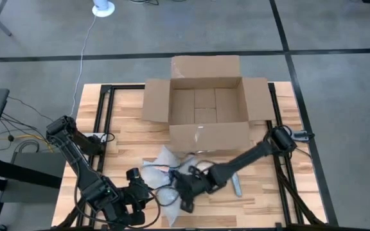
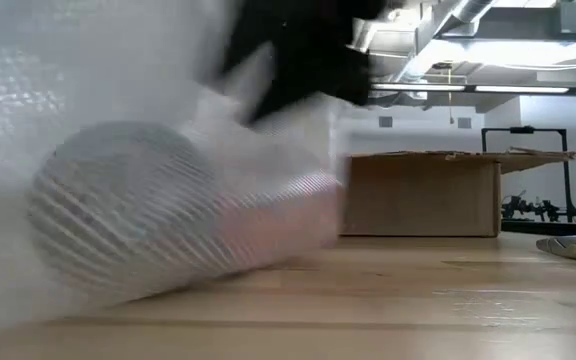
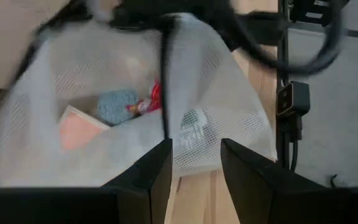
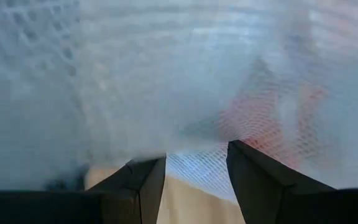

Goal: Unpack boxes
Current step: Close the transparent zip bag

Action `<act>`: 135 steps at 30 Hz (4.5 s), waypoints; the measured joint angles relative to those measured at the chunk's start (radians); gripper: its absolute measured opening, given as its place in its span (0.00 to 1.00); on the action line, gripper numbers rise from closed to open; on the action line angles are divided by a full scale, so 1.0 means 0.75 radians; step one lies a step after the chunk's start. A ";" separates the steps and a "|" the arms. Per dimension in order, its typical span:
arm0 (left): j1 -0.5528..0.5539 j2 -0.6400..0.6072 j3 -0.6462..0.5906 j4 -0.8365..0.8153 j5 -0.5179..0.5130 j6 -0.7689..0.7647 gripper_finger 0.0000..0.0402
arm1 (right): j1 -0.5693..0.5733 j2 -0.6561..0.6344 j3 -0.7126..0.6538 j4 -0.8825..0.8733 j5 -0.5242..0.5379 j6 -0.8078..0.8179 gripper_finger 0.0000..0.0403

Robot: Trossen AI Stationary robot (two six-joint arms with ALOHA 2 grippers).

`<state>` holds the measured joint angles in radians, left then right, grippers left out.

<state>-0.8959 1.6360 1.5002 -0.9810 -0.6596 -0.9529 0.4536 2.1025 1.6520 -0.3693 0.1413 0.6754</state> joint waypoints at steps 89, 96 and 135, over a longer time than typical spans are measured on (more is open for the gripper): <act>0.016 0.172 0.085 -0.516 0.051 -0.992 0.00 | -0.084 -0.071 0.021 0.225 -0.016 -0.568 0.38; -0.130 0.165 0.085 -0.461 -0.006 -0.979 0.00 | -0.116 -0.092 0.021 0.536 -0.010 -0.662 0.38; -0.001 0.165 0.085 -0.099 0.006 -0.499 0.00 | -0.005 -0.001 0.020 0.459 0.277 -0.385 0.35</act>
<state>-0.8965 1.7596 1.5642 -1.0550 -0.6552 -1.3275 0.4500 2.1021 1.6669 -0.0248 0.3490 0.3870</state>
